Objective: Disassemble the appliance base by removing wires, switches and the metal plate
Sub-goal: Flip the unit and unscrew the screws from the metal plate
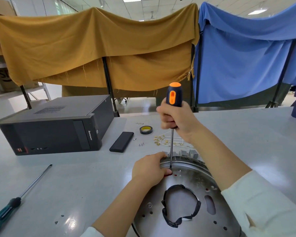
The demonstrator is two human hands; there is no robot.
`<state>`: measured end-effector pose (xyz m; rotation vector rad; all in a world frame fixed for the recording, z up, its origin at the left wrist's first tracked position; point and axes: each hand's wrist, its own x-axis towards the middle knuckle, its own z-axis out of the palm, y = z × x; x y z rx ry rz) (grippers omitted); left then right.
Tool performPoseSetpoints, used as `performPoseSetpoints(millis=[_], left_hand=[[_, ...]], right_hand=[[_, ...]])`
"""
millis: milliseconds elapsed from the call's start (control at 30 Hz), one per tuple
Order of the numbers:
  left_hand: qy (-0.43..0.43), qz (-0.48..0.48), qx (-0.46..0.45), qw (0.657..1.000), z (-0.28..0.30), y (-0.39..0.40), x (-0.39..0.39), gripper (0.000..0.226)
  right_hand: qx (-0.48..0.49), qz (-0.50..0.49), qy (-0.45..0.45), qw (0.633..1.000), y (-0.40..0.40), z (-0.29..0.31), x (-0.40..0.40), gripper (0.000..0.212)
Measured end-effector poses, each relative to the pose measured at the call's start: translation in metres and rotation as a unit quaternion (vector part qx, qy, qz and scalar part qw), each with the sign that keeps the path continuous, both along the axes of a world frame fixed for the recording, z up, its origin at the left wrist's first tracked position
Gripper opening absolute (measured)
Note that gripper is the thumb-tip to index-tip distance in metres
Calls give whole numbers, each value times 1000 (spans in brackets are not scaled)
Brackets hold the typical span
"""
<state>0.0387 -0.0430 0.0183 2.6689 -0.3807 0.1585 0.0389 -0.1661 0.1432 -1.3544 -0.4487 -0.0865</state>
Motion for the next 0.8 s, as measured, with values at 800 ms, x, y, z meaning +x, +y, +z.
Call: performPoseSetpoints(millis=[800], left_hand=[[-3, 4, 9, 1000, 0, 0, -1, 44]], right_hand=[[-46, -45, -28, 998, -1, 0, -4, 34]])
